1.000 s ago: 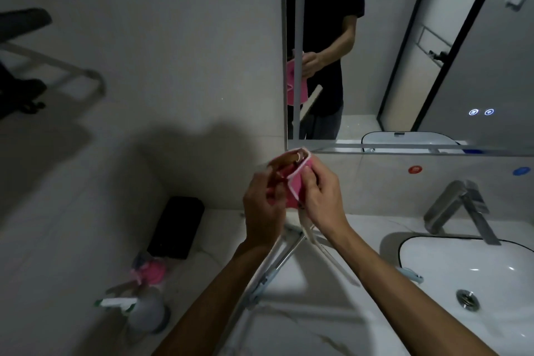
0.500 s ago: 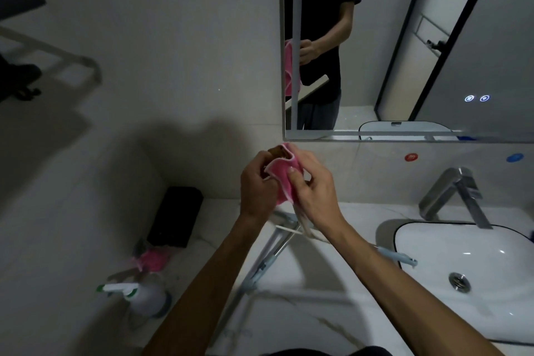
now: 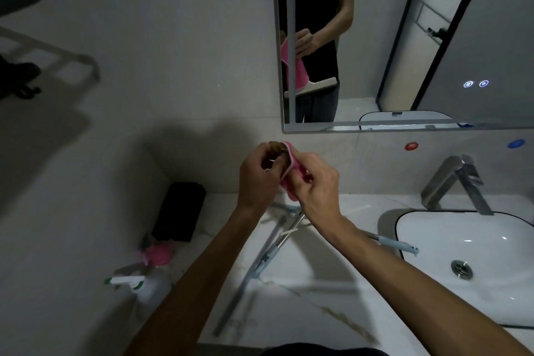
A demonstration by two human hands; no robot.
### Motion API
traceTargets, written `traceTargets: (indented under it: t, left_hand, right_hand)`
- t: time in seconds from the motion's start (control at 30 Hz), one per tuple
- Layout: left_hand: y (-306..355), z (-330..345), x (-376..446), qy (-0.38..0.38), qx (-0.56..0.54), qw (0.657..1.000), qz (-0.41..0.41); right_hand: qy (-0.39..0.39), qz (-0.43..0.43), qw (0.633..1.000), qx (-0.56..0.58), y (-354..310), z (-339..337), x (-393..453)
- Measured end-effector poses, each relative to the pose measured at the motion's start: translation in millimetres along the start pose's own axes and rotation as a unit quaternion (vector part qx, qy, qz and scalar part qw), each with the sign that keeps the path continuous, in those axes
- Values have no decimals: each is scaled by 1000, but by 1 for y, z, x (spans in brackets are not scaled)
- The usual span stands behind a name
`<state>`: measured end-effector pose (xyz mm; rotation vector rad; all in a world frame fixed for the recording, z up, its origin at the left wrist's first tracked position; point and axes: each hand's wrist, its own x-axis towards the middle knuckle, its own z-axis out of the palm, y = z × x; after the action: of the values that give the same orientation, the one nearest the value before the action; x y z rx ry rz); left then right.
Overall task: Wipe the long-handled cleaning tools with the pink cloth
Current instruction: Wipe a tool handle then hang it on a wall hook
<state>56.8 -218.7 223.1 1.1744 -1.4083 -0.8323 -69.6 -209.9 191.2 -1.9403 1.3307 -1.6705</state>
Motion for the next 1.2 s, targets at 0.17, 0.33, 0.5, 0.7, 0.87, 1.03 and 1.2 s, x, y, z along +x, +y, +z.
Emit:
traceTargets:
  t: [0.17, 0.33, 0.5, 0.7, 0.87, 1.03, 1.2]
  left_hand:
    - [2, 8, 0, 32, 19, 999, -33]
    - [8, 23, -1, 20, 31, 999, -27]
    - [12, 19, 9, -37, -20, 999, 2]
    - [13, 30, 10, -41, 7, 999, 0]
    - [28, 32, 11, -14, -18, 1000, 5]
    - [26, 26, 12, -7, -25, 1000, -18]
    - [10, 21, 5, -30, -11, 999, -16]
  right_hand:
    - [-41, 43, 998, 7, 3, -1, -4]
    - [-42, 56, 997, 21, 5, -7, -7]
    - [-53, -11, 998, -9, 7, -25, -6]
    - [1, -13, 1000, 3, 7, -23, -1]
    - [59, 151, 980, 118, -11, -26, 10]
    - [-18, 118, 988, 95, -10, -29, 15]
    - [-60, 86, 994, 41, 2, -28, 14]
